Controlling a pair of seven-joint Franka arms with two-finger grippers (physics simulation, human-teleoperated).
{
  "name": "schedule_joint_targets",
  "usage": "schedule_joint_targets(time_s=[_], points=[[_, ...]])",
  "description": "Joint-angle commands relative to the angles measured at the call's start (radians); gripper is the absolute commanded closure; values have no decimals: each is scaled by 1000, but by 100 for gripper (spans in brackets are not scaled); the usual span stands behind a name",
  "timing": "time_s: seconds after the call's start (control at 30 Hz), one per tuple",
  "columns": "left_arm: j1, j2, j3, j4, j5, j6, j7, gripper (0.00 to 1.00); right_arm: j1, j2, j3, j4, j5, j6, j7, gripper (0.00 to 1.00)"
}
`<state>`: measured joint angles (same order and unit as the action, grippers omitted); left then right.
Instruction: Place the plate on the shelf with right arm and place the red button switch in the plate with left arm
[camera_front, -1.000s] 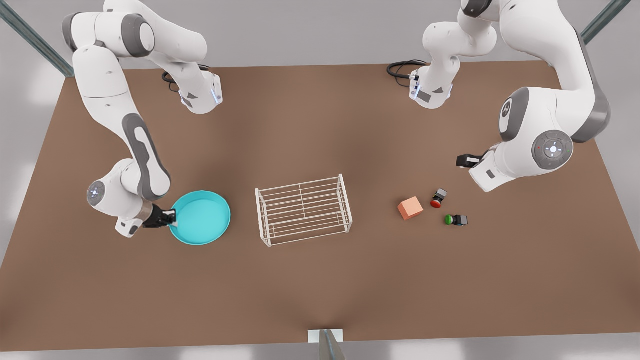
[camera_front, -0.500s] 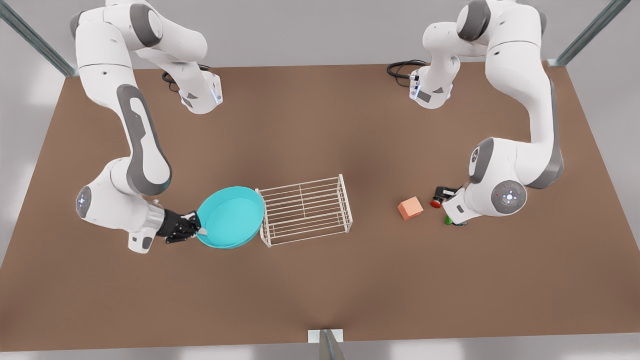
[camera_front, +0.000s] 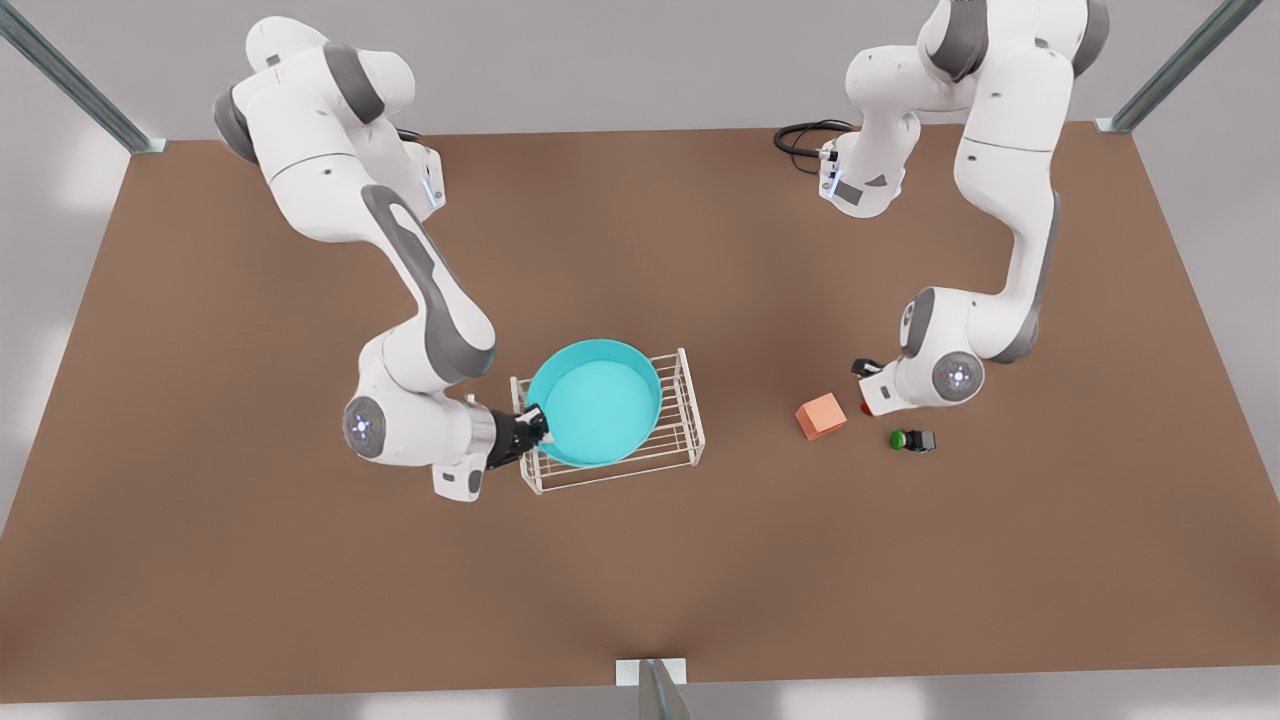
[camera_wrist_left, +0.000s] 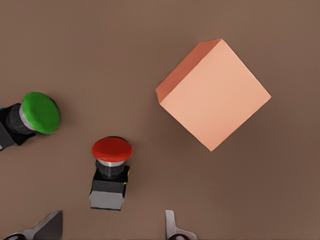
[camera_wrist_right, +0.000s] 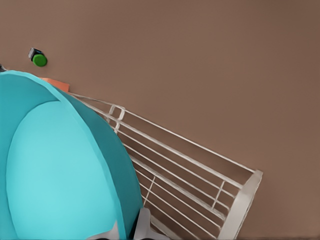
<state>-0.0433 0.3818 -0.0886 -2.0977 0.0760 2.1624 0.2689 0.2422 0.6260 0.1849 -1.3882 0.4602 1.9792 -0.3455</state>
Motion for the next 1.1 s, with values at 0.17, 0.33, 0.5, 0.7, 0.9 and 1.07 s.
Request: schedule_joint_targets(time_s=[0.17,0.33,0.5,0.7,0.9,1.07], points=[[6,20,9,-62,1,249,159,0,29,21,2,-45,-106,104,287,79],[13,32,9,-91,1,287,159,0,60,24,4,-45,-95,112,293,79],[13,34,16,-128,1,326,159,0,55,31,4,-45,-103,125,292,0],[13,34,24,-145,1,326,159,10,51,-169,-4,-46,-106,-74,292,0],[13,34,29,-142,2,327,159,24,-100,-258,-96,-32,-477,-339,293,0],[11,32,41,-148,2,327,159,25,-89,-367,-119,-34,-448,-390,241,0]])
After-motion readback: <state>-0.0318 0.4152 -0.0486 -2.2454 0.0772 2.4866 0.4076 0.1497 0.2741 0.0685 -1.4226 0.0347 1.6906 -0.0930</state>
